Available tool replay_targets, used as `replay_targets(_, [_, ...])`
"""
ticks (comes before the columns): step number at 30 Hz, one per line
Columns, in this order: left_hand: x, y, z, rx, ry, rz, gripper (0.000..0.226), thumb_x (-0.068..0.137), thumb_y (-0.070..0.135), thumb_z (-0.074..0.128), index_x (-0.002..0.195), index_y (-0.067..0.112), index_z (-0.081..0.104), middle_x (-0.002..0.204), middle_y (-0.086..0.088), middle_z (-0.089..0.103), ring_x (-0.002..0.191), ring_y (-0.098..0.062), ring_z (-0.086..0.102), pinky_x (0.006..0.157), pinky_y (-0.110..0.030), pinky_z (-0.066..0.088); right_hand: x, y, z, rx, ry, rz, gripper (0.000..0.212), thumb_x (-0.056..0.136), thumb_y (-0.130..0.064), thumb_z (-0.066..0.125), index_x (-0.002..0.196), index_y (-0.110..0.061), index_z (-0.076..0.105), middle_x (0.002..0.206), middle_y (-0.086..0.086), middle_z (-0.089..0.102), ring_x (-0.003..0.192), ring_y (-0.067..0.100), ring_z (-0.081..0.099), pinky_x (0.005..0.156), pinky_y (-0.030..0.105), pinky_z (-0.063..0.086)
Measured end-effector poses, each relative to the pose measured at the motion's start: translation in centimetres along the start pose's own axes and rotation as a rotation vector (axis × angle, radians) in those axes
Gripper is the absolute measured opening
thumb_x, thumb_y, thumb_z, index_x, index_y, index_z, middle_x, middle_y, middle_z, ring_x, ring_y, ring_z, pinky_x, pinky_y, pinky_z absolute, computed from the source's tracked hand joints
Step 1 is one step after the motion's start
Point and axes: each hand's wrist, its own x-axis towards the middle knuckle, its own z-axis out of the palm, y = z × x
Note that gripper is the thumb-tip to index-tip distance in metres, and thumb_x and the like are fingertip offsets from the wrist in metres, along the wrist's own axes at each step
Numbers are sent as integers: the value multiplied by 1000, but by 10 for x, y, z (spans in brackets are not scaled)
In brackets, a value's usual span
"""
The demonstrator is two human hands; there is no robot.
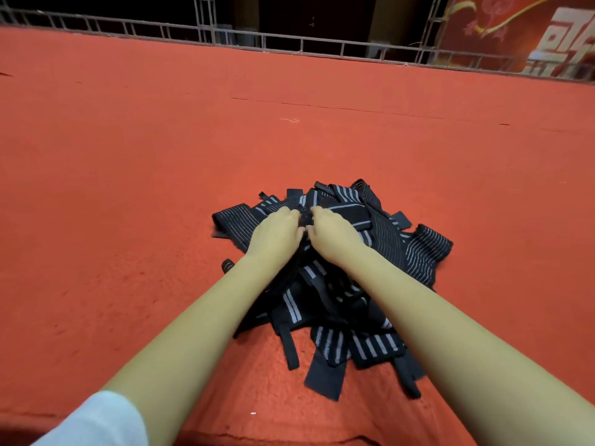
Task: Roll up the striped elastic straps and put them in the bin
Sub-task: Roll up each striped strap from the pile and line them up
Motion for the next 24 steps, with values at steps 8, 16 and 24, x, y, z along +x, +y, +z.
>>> replay_targets(8, [0,-2,21,-15,-54,41,30,99,26,43,124,10,50,120,-7,51,113,-25,50,79,-35,43,26,1,19,78,-4,118,13,100,-11,38,106,-4,45,112,17,58,98,36,56,69,35,35])
replay_targets(16, [-19,0,1,-194,24,-12,31,94,28,56,115,7,47,115,-7,50,104,-22,50,82,-33,44,-1,-2,0,644,62,92,13,83,-16,59,71,-11,55,64,2,57,58,13,51,58,28,43])
replay_targets(24, [-65,20,-48,-384,193,-5,23,93,9,51,113,6,64,110,-8,67,104,-24,59,85,-29,39,-75,-14,-19,837,79,0,17,93,-30,56,107,-21,54,107,-10,59,102,8,58,93,36,49])
